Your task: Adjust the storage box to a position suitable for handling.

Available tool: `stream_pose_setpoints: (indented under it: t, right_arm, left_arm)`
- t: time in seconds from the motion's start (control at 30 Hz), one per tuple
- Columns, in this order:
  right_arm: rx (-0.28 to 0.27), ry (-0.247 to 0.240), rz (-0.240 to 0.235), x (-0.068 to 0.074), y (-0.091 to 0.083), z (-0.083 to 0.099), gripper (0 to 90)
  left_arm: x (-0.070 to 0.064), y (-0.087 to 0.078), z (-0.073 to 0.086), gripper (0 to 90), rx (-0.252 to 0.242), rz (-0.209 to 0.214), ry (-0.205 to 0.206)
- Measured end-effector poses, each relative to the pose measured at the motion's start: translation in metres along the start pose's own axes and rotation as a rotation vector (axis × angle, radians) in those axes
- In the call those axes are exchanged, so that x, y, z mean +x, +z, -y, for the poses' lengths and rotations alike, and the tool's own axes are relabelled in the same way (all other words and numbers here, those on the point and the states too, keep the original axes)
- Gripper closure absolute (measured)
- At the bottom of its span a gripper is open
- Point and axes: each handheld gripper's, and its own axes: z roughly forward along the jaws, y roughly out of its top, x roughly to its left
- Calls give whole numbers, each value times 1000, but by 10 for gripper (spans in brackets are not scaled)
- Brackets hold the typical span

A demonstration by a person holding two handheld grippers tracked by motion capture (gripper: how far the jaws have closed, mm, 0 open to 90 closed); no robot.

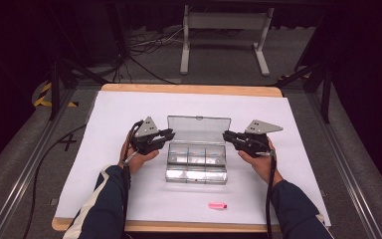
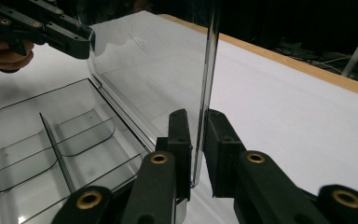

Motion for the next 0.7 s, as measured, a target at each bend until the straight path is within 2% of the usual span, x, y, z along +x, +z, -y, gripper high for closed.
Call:
stream_pose_setpoints:
  t: [0.1, 0.27, 0.37, 0.53, 0.7]
  right_arm:
    - [9, 0, 3, 1, 3, 0, 781]
    - [8, 15, -2, -1, 6, 1, 767]
    - [8, 27, -3, -3, 7, 1, 773]
    - [7, 48, -7, -6, 10, 2, 774]
    - [11, 53, 1, -6, 12, 3, 761]
  left_arm:
    - [2, 1, 0, 777, 4, -7, 14]
    - [3, 4, 1, 769, 1, -8, -4]
    - [4, 6, 0, 761, 10, -17, 13]
    - [7, 8, 2, 748, -1, 4, -16]
    - [7, 9, 3, 737, 3, 6, -20]
